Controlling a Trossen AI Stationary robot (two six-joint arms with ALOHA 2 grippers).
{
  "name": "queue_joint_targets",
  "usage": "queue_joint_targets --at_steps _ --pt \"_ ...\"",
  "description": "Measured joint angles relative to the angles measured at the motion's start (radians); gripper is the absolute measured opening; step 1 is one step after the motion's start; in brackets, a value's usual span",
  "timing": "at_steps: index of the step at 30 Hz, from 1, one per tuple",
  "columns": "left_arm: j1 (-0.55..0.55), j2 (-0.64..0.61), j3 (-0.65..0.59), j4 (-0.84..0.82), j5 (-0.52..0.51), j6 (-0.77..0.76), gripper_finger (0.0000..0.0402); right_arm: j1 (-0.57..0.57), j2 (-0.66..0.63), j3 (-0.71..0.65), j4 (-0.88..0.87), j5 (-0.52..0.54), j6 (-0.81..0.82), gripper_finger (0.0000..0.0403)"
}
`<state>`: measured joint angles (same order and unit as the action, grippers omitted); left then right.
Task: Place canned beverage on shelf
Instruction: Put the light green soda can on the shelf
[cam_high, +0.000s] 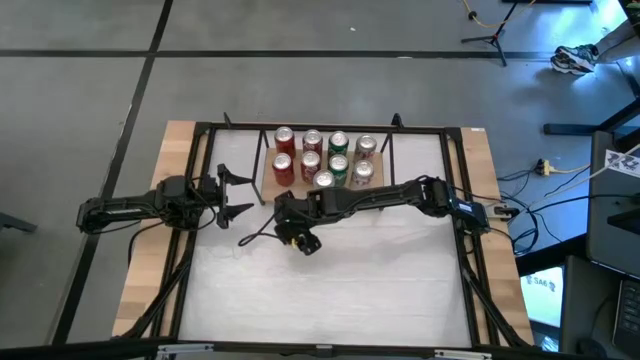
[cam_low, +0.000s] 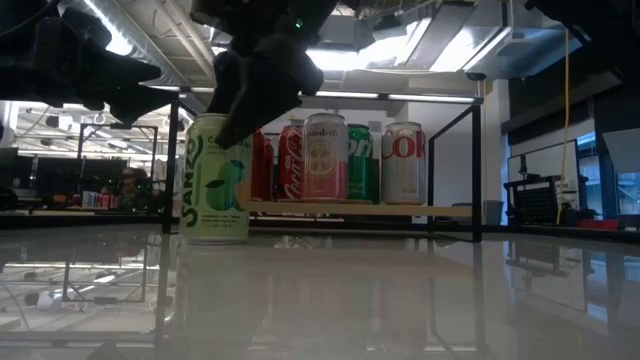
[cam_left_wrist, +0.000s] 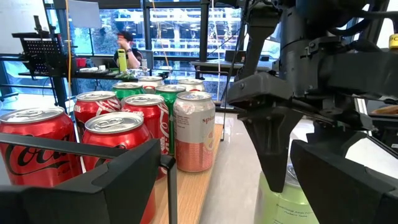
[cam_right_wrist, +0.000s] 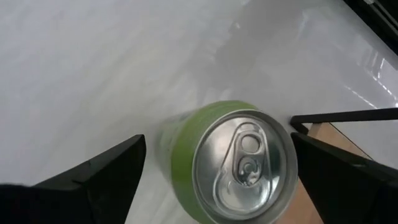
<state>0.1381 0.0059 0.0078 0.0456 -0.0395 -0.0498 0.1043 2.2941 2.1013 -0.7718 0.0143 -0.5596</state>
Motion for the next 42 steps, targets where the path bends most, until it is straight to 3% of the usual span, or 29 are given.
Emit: queue_joint_targets --at_steps 42 --pt "0.000 0.000 0.000 -0.001 -0.001 0.000 0.0350 -0.026 0.061 -0.003 0.002 -0.067 0.008 0.0388"
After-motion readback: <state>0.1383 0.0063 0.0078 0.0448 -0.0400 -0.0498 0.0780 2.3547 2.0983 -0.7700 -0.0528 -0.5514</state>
